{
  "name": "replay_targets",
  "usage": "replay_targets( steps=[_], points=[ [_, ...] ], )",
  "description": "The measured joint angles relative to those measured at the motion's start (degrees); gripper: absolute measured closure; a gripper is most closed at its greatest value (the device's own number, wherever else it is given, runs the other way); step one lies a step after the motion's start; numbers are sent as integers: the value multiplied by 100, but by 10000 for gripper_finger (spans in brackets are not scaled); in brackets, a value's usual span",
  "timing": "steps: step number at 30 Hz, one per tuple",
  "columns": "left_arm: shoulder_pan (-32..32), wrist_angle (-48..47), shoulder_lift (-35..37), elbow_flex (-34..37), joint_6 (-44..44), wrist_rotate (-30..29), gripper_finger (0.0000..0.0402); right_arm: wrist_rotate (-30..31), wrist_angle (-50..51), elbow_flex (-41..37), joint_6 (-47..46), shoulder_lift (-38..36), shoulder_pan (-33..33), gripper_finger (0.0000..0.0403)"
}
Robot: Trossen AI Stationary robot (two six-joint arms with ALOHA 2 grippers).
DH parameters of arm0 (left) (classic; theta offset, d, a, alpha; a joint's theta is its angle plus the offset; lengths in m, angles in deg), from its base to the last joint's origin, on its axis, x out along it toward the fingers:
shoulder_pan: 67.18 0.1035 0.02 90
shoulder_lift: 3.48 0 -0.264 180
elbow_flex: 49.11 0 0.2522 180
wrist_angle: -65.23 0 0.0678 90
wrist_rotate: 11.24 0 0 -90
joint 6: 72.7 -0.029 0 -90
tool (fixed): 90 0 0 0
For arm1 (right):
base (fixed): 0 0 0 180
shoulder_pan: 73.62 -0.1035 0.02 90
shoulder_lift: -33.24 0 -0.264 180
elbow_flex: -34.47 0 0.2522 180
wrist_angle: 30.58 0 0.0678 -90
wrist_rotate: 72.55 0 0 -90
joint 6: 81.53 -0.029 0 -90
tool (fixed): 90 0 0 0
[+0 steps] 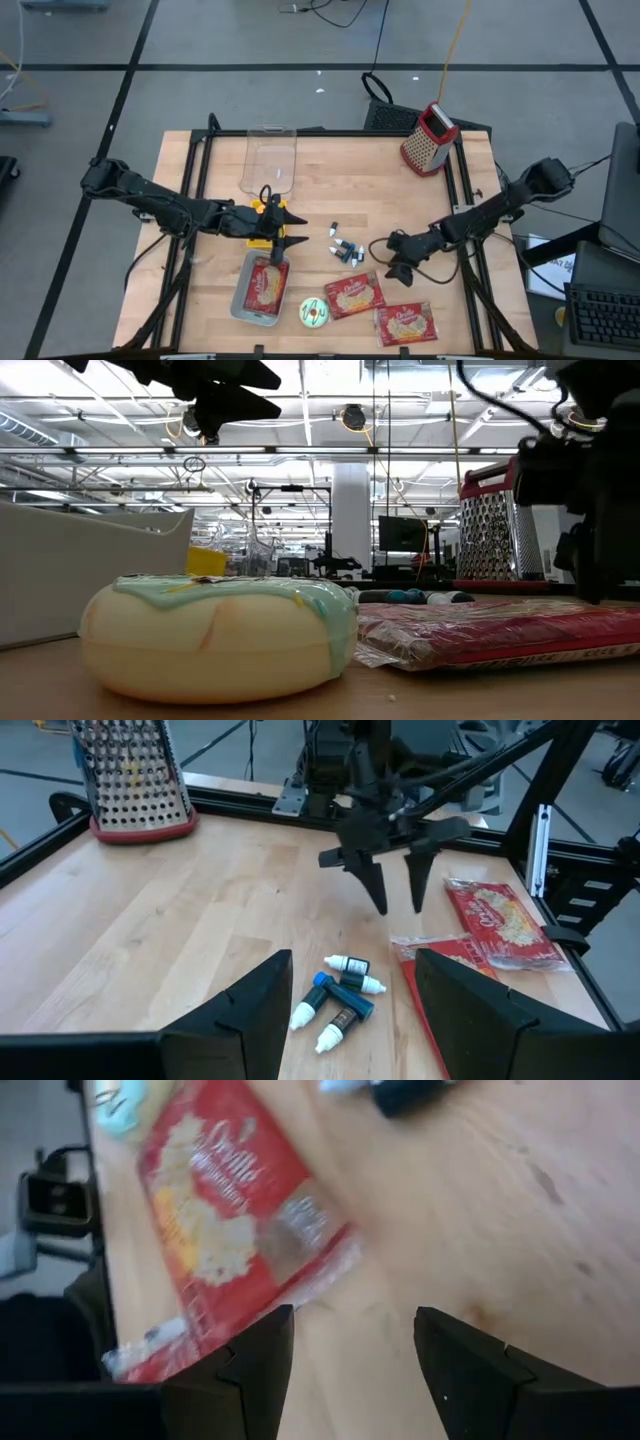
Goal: Pick & Place Food Item
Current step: Put the left red popcorn bag into the white bin
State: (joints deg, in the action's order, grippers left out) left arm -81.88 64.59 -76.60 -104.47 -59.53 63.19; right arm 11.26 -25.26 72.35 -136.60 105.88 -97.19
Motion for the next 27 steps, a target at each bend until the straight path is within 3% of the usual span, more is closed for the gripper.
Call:
replay_targets(
  steps=[14, 21, 27],
  points=[
    [0, -1, 0, -2, -146, -2, 188, -464, -1699, 4, -414, 1253, 226, 206],
    [0, -2, 0, -2, -170, 0, 188, -470, -1805, 17, -464, 1526, 327, 208],
    [0, -2, 0, -4, -269, -2, 188, -430, -1997, 11, 29, 1506, 326, 265]
  ],
)
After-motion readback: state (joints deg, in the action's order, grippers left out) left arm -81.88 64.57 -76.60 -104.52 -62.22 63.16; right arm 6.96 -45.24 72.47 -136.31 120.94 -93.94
